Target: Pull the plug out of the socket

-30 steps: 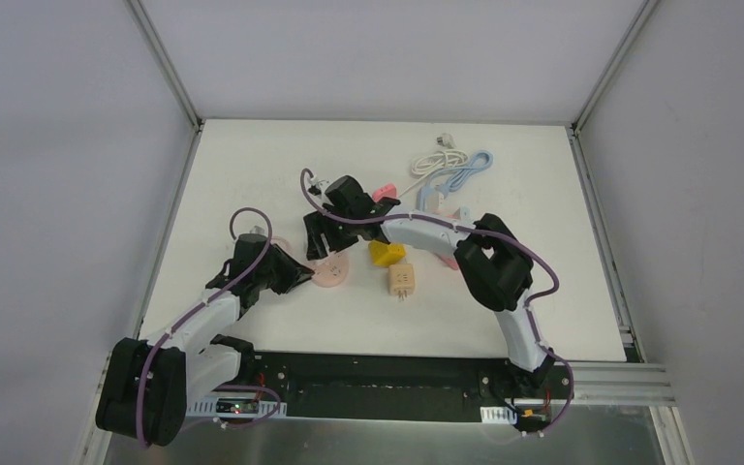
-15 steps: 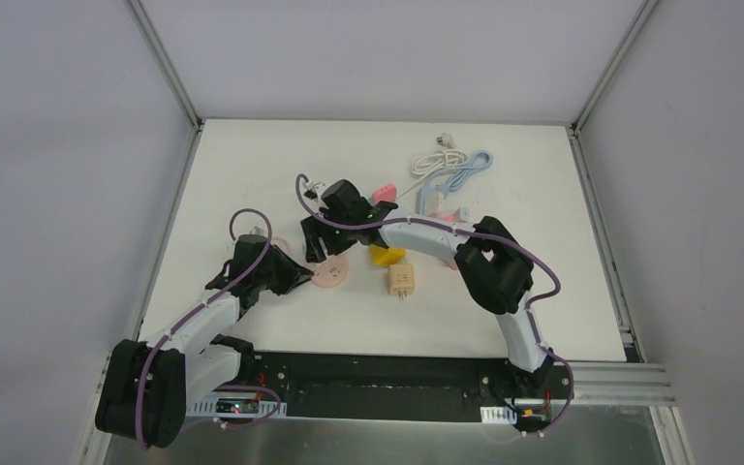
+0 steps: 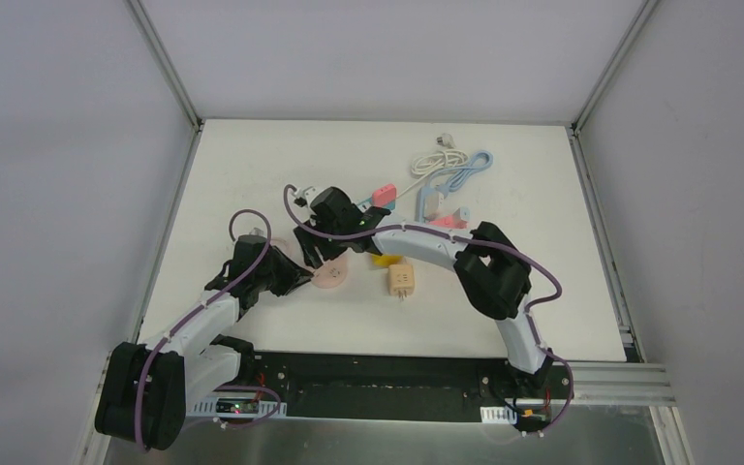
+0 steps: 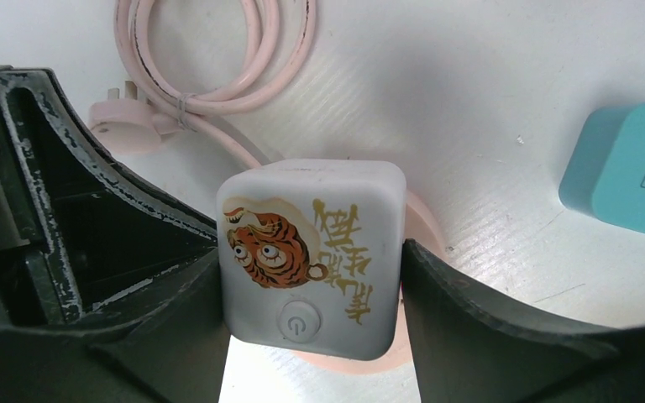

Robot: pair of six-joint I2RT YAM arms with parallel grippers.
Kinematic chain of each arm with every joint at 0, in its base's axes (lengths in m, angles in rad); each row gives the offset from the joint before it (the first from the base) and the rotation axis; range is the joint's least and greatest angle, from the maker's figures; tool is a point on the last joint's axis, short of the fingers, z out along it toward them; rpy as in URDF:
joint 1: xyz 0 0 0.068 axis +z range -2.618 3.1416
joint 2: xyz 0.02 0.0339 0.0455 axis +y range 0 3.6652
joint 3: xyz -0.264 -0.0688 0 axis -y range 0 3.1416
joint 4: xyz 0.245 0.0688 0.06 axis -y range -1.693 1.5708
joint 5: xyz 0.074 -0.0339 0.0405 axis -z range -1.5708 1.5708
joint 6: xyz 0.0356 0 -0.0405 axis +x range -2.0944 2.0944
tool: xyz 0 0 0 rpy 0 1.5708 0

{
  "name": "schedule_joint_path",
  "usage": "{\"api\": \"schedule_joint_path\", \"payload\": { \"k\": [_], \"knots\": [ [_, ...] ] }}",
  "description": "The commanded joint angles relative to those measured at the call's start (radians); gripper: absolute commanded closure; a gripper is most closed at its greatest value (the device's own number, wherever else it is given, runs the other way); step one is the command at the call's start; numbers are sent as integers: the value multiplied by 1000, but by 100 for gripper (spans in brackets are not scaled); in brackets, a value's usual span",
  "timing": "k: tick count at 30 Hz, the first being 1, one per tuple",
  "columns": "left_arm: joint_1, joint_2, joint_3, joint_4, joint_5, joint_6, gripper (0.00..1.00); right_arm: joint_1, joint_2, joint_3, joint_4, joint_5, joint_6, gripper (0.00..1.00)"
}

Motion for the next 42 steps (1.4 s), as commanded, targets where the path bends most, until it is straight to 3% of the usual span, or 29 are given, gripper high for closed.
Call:
{"api": "schedule_joint_path", "payload": {
  "k": [1,6,10,19,24,32,34,39,42],
  "knots": [
    [-3,34,-48,-209,-100,49,84,-54,-130,12,124,-195,114,100],
    [-3,32,-48,-211,-102,48,84,-96,-142,-52,268,-339,262,100],
    [-3,33,-42,-214,-100,49,84,-31,-77,20,122,-174,142,100],
    [-3,25,-38,-226,-105,49,84,-13,-137,37,86,17,26,100],
    [-3,34,-39,-219,-105,48,84,-3,-129,36,76,21,21,100],
    [-3,45,-35,-214,-100,49,84,55,-76,46,32,162,-62,100],
    [-3,44,-37,-212,-100,48,84,36,-100,41,42,123,-42,100],
    [-3,42,-40,-209,-99,45,84,-76,-193,-52,187,-165,147,100],
    [-3,38,-42,-211,-100,44,84,-89,-205,-68,215,-199,185,100]
  ]
}}
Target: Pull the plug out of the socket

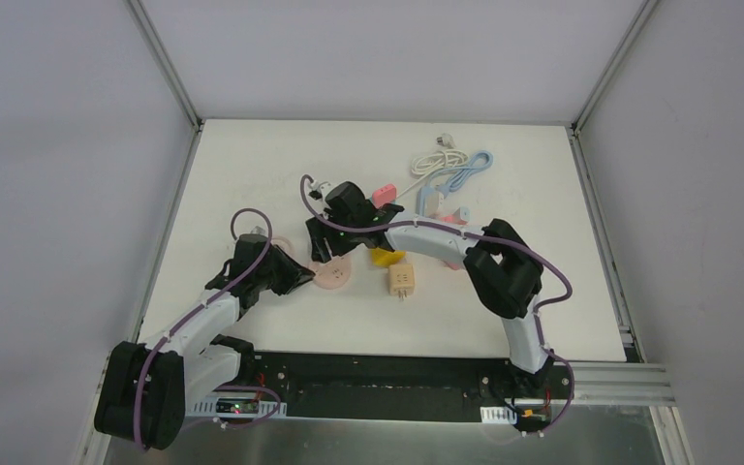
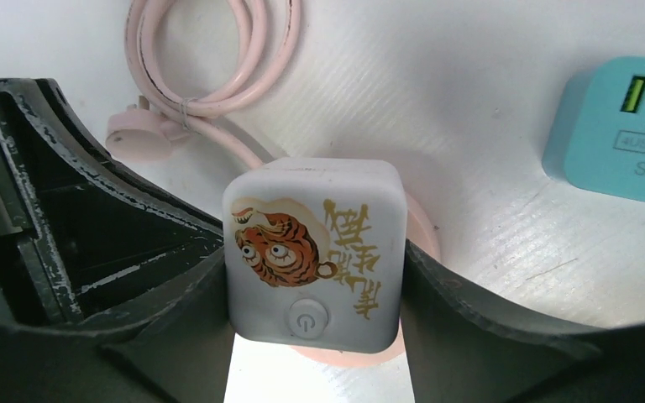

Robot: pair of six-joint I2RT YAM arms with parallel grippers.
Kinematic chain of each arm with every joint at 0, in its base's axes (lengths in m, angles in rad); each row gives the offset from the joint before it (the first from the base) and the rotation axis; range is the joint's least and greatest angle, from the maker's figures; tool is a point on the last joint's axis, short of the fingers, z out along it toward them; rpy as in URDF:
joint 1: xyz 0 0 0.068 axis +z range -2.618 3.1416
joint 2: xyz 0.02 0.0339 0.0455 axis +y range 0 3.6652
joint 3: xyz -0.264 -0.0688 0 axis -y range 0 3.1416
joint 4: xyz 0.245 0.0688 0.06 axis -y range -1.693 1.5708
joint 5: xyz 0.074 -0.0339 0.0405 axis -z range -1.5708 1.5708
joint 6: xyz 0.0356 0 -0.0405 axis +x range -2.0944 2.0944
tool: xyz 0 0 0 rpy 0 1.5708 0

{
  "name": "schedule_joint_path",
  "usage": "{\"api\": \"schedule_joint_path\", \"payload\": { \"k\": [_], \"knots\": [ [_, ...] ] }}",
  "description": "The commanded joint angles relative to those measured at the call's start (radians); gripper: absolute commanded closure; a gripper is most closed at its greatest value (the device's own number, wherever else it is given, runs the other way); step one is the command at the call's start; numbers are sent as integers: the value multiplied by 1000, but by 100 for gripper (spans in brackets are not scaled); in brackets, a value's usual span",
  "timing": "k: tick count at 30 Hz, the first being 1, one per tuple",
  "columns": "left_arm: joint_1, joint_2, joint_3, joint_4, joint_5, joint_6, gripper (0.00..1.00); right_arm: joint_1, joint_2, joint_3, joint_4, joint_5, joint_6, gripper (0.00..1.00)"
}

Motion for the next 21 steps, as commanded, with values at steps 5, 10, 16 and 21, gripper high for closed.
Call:
{"api": "schedule_joint_path", "payload": {
  "k": [5,10,16,21],
  "knots": [
    [-1,36,-47,-199,-100,47,84,49,-110,77,44,71,-29,100],
    [-2,44,-46,-195,-100,47,84,73,-76,108,-1,183,-92,100],
    [-1,53,-48,-189,-97,48,84,8,-127,65,79,-29,10,100],
    [-1,52,-47,-182,-90,43,84,6,-123,55,104,-53,52,100]
  ]
}}
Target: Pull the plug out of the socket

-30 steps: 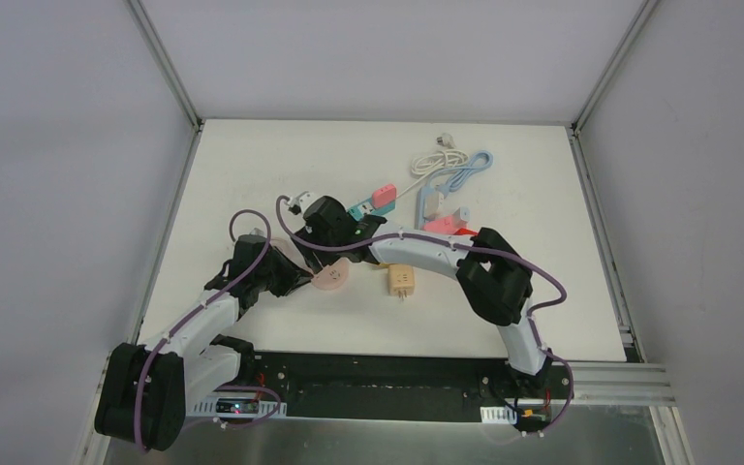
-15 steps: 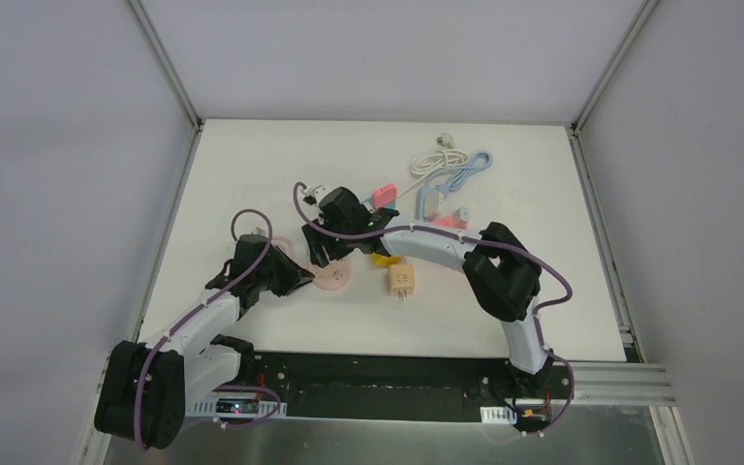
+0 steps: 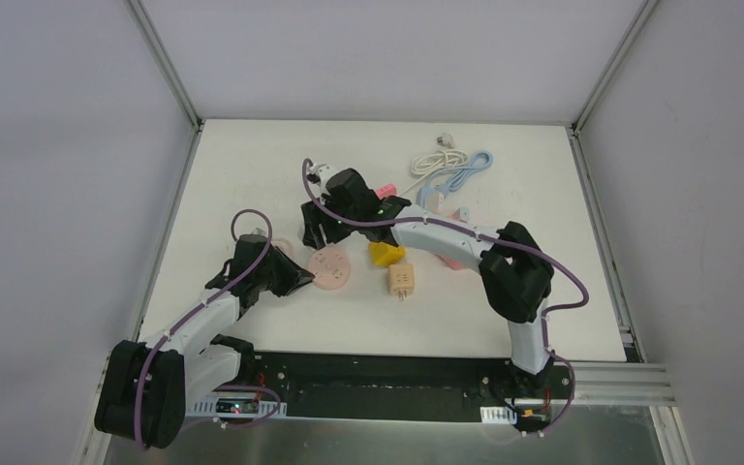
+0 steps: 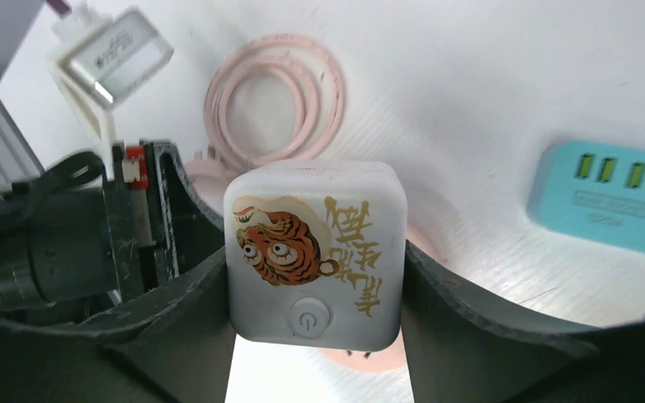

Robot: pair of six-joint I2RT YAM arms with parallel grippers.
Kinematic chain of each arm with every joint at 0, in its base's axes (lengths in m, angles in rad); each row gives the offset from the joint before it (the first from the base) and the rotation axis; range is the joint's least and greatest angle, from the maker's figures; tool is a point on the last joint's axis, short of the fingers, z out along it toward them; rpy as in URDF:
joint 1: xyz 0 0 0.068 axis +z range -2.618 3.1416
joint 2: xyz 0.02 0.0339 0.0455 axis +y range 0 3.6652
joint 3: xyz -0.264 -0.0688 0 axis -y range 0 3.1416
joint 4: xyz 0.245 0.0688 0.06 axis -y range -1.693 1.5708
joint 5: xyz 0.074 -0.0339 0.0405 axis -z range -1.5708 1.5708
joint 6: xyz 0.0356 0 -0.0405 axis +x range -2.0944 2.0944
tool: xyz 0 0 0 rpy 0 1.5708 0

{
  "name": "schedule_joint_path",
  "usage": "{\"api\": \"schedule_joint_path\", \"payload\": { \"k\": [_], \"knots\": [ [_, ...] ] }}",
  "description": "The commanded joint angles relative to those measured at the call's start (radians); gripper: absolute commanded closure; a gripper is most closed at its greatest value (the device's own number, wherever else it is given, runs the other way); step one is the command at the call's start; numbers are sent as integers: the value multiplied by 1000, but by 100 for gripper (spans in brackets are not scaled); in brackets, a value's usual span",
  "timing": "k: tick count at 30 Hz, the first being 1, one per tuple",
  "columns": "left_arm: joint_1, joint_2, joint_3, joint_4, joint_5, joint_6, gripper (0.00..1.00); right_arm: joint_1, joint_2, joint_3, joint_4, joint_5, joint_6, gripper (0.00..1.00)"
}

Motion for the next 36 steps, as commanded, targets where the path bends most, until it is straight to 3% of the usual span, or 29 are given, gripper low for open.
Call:
{"api": "schedule_joint_path", "payload": {
  "k": [1,7,12,16,24,32,34,36],
  "knots": [
    [-1,43,-47,-181,-94,44,84,9,-52,44,43,-11,18,100],
    [-1,-49,3,-199,-56,48,79,-15,-66,60,58,67,66,100],
    [-1,-207,158,-315,-73,87,60,-67,-45,68,108,73,196,100],
    [-1,-317,312,-493,-193,145,41,-89,20,93,143,31,299,100],
    [-1,-553,442,-806,-523,167,22,-84,245,284,144,-119,455,92],
    [-1,-689,494,-877,-574,213,6,-80,348,324,199,-159,512,75],
    [-2,-690,506,-889,-572,224,5,-79,361,324,194,-161,516,65],
    [-1,-686,513,-893,-562,237,2,-80,365,324,175,-144,513,50]
  ]
}}
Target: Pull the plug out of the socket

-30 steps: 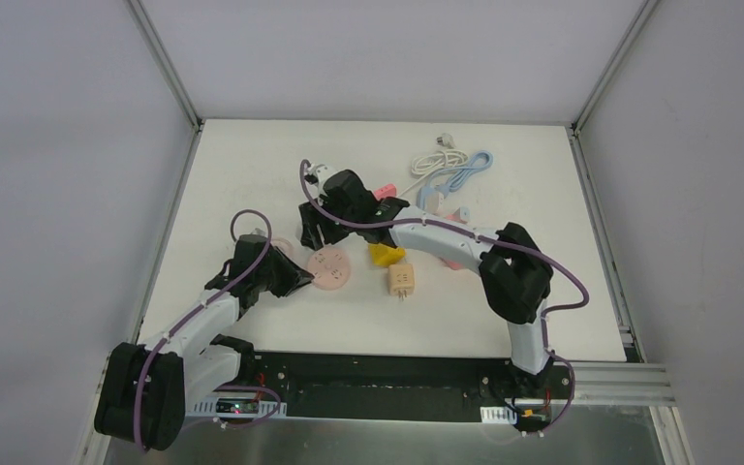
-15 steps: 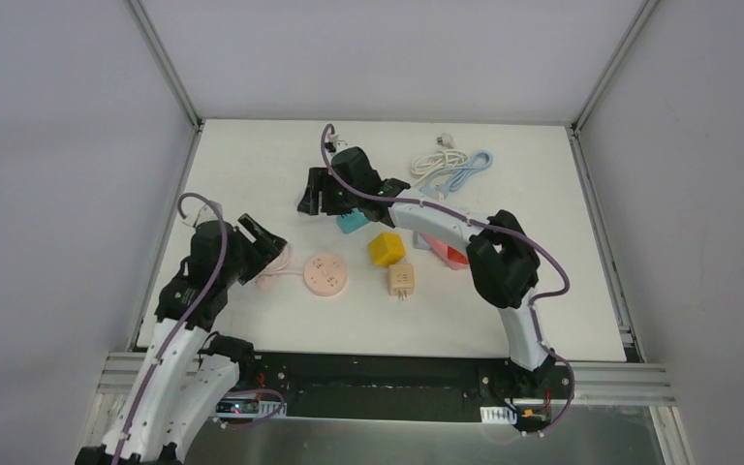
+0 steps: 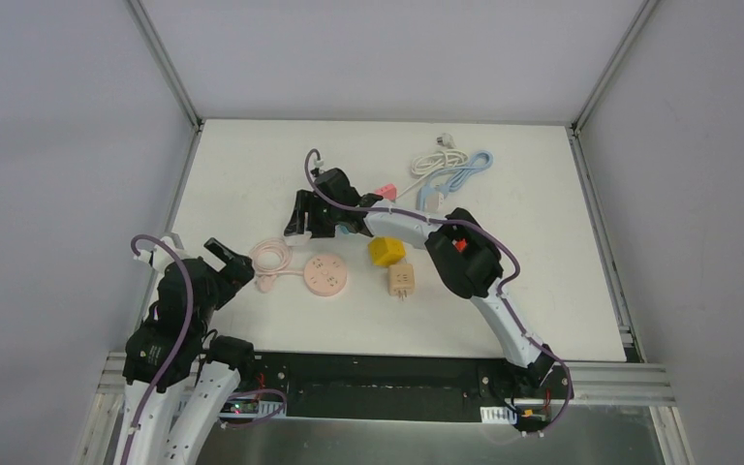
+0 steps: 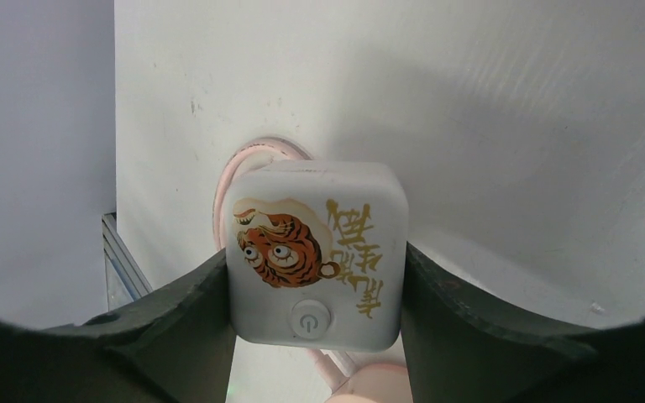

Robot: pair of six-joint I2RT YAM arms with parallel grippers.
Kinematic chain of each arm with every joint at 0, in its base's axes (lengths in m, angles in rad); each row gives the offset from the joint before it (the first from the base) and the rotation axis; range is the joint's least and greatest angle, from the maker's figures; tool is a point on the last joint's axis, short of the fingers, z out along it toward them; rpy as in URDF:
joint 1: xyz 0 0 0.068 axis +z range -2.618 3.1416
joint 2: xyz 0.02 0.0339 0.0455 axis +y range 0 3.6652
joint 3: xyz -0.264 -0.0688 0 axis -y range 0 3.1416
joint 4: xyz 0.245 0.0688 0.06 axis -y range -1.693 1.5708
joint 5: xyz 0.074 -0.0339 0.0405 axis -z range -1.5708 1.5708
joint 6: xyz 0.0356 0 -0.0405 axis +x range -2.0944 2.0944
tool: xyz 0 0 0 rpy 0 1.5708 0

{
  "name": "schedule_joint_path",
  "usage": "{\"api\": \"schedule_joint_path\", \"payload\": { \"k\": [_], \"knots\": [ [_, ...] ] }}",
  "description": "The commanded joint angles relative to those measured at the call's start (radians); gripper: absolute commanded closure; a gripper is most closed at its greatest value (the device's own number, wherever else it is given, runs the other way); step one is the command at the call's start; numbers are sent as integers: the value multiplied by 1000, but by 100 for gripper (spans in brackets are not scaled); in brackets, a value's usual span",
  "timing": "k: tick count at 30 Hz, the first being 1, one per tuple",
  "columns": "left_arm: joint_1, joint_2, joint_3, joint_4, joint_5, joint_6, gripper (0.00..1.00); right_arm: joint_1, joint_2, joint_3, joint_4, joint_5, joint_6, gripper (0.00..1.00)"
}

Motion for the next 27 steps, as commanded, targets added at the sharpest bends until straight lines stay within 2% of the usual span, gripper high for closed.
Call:
{"api": "schedule_joint_path", "payload": {
  "k": [1,4,9,15,20,27],
  "knots": [
    [-1,0,42,-43,-24,59,1,0,-11,63,37,2,24,42],
    [-2,4,48,-41,-17,81,1,-2,-26,76,-20,48,-16,22],
    [-2,11,61,-30,-16,128,1,-15,-54,135,-114,107,-96,2],
    [-2,5,65,18,44,211,1,-37,-143,166,-204,168,-196,0],
    [-2,16,70,36,127,258,1,-62,-320,39,-253,286,-289,1],
    [-2,90,69,131,489,344,2,-131,-656,-298,-308,540,-359,2]
  ]
}}
